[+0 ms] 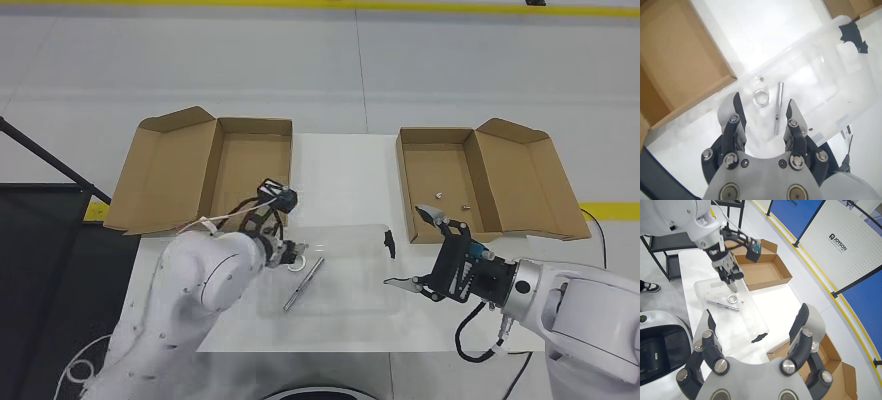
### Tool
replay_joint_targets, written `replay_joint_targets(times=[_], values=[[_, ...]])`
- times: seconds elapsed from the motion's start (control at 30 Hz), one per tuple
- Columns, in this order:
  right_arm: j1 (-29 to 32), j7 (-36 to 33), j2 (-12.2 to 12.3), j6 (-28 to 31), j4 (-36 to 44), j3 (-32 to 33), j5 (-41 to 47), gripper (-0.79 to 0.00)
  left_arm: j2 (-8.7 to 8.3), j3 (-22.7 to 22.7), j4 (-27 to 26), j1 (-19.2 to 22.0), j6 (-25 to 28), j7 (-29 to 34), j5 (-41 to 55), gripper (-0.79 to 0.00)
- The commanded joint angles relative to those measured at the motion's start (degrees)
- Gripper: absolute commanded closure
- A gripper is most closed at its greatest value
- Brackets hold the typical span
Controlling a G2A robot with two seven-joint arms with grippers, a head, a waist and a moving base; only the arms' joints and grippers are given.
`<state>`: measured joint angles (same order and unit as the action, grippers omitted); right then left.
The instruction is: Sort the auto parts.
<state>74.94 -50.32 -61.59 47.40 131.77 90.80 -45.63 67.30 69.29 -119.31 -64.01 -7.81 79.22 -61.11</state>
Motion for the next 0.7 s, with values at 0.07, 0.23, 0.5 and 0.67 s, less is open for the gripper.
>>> replay_joint_targets(times=[0.07, 0.23, 0.5, 0.67], values=[[-1.51, -0.16, 0.36, 3.32, -0.86, -2.67, -4.10, -0.785, -1.02, 9.78, -4.05, -4.32, 1.94, 0.75, 2.88, -0.566], [-7.71, 1.30, 0.90, 7.86, -3.34, -12.50, -8.94, -0.785, -1.90, 19.20, -7.07, -9.29, 3.75, 1.12, 6.17, -0.634], [-14.44, 2.22, 0.75, 7.52, -6.14, -19.38, -9.44, -0.785, -2.38, 27.36, -7.90, -16.15, 5.73, -1.61, 11.75, -0.785], [-14.44, 2.22, 0.75, 7.52, -6.14, -19.38, -9.44, -0.785, -2.38, 27.36, -7.90, -16.15, 5.73, -1.61, 11.75, -0.785]])
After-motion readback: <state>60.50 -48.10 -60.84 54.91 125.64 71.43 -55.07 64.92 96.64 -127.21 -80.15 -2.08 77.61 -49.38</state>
